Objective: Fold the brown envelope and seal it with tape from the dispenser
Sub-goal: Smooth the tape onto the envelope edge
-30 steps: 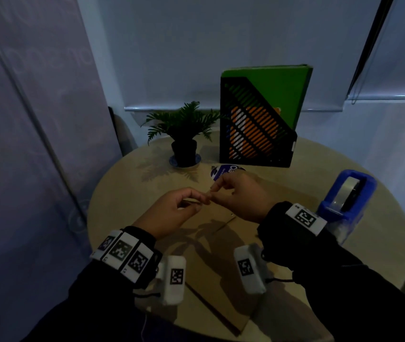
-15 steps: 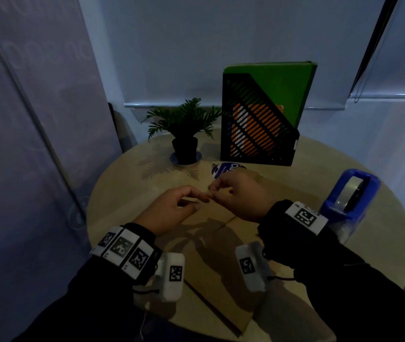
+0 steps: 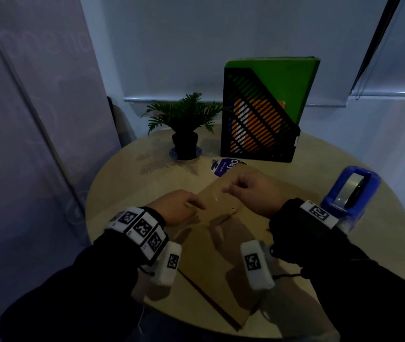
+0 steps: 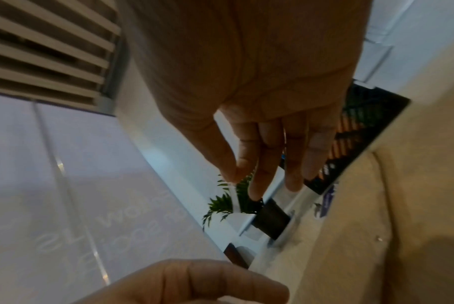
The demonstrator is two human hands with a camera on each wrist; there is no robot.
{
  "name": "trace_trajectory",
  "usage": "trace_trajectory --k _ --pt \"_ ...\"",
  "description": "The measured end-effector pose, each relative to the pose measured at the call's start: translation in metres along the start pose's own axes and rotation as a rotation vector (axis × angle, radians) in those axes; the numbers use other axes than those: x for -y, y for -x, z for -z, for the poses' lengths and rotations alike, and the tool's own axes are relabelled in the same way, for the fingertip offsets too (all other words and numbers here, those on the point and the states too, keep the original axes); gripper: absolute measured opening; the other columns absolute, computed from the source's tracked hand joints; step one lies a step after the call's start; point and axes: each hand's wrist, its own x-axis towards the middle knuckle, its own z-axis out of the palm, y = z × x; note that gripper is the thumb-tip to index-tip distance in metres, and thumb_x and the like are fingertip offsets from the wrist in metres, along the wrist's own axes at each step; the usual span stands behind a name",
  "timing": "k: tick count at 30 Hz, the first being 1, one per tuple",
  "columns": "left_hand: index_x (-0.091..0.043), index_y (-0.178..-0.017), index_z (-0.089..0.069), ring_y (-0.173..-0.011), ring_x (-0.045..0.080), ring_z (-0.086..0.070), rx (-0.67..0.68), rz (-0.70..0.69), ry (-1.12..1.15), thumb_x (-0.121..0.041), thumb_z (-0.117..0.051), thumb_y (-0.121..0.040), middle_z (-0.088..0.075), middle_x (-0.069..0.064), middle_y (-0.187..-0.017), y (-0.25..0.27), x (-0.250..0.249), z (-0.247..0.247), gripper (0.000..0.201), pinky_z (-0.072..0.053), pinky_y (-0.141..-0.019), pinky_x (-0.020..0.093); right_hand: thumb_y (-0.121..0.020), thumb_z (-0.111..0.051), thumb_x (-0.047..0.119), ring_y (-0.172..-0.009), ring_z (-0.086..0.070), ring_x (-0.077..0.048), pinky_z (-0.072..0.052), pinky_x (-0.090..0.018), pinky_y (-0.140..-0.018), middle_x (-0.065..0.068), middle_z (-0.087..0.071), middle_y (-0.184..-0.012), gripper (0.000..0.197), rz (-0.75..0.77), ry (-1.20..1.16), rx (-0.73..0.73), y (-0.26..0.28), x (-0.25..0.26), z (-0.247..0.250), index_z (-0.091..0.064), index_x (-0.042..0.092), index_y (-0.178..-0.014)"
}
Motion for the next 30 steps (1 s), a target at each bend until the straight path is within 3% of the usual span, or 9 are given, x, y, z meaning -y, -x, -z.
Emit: trace_trajectory --k 1,3,5,8,11,14,19,24,30 --pt "-0.025 -0.121 -0.064 -0.123 0.017 -0.052 0.039 0.0 -0.056 -0.015 -0.047 -0.096 -0.053 0.0 -0.138 -0.002 -0.003 0.001 0.032 -0.04 -0.106 0.033 -0.095 -0.055 0.026 -0.066 -0.05 -0.01 -0.038 -0.007 -0.056 -0.004 -0.062 -0.078 0.02 -0.047 -0.043 0.008 -0.002 -0.005 0.0 -0.064 0.012 -0.085" --pt "-0.023 -0.125 -0.062 -0.124 0.018 -0.051 0.104 -0.012 -0.139 -0.018 -0.046 -0.096 -0.053 0.002 -0.139 -0.005 -0.009 0.0 0.033 -0.039 -0.107 0.035 -0.093 -0.057 0.026 -0.085 -0.06 -0.022 -0.044 -0.025 -0.075 -0.014 -0.069 -0.102 0.02 -0.132 -0.105 0.015 -0.007 -0.014 -0.002 -0.066 0.013 -0.081" --pt "-0.02 -0.128 -0.06 -0.125 0.018 -0.051 0.145 -0.016 -0.182 -0.019 -0.046 -0.097 -0.053 0.002 -0.139 -0.009 -0.012 -0.002 0.034 -0.038 -0.108 0.034 -0.092 -0.059 0.026 -0.096 -0.06 -0.025 -0.046 -0.032 -0.081 -0.01 -0.069 -0.112 0.02 -0.204 -0.136 0.025 -0.009 -0.019 -0.002 -0.07 0.011 -0.085" --pt "-0.021 -0.129 -0.06 -0.125 0.018 -0.051 0.18 -0.01 -0.22 -0.014 -0.046 -0.097 -0.053 0.0 -0.14 -0.016 -0.013 -0.007 0.036 -0.039 -0.109 0.037 -0.09 -0.061 0.022 -0.087 -0.053 -0.015 -0.039 -0.024 -0.067 -0.009 -0.069 -0.115 0.016 -0.263 -0.174 0.055 -0.012 -0.025 -0.004 -0.065 0.016 -0.076" --pt "-0.02 -0.124 -0.064 -0.124 0.02 -0.052 0.22 -0.017 -0.281 -0.006 -0.044 -0.094 -0.054 -0.001 -0.138 -0.02 -0.011 -0.01 0.038 -0.04 -0.108 0.041 -0.089 -0.061 0.022 -0.083 -0.051 -0.016 -0.036 -0.025 -0.063 -0.012 -0.069 -0.116 0.019 -0.314 -0.159 0.08 -0.012 -0.027 -0.007 -0.07 0.006 -0.089" --pt "-0.019 -0.121 -0.065 -0.125 0.02 -0.051 0.23 -0.035 -0.32 -0.006 -0.044 -0.093 -0.054 -0.001 -0.139 -0.021 -0.009 -0.011 0.038 -0.039 -0.109 0.041 -0.089 -0.06 0.02 -0.071 -0.047 -0.011 -0.034 -0.022 -0.059 -0.008 -0.065 -0.101 0.025 -0.342 -0.135 0.1 -0.011 -0.026 -0.009 -0.069 0.0 -0.102" --pt "-0.017 -0.13 -0.06 -0.134 0.015 -0.042 0.242 -0.087 -0.352 -0.01 -0.043 -0.097 -0.046 -0.003 -0.147 -0.02 -0.011 -0.01 0.037 -0.031 -0.111 0.031 -0.088 -0.063 0.021 -0.063 -0.044 -0.013 -0.032 -0.024 -0.056 -0.003 -0.05 -0.07 0.015 -0.383 -0.075 0.125 -0.015 -0.027 -0.013 -0.062 0.01 -0.078" --pt "-0.012 -0.106 -0.067 -0.127 0.021 -0.048 0.25 -0.101 -0.393 -0.006 -0.044 -0.092 -0.052 0.001 -0.14 -0.026 -0.004 -0.011 0.028 -0.038 -0.109 0.041 -0.088 -0.061 0.018 -0.065 -0.049 -0.015 -0.037 -0.025 -0.058 -0.007 -0.059 -0.075 0.015 -0.378 -0.067 0.166 -0.018 -0.028 -0.018 -0.066 0.006 -0.08" --pt "-0.017 -0.125 -0.063 -0.13 0.021 -0.046 0.258 -0.126 -0.424 -0.008 -0.045 -0.093 -0.052 0.0 -0.137 -0.027 -0.002 -0.011 0.037 -0.036 -0.109 0.036 -0.09 -0.059 0.016 -0.05 -0.032 -0.013 -0.027 -0.023 -0.047 -0.001 -0.035 -0.058 0.041 -0.392 0.025 0.188 -0.02 -0.025 -0.027 -0.04 0.014 -0.054"
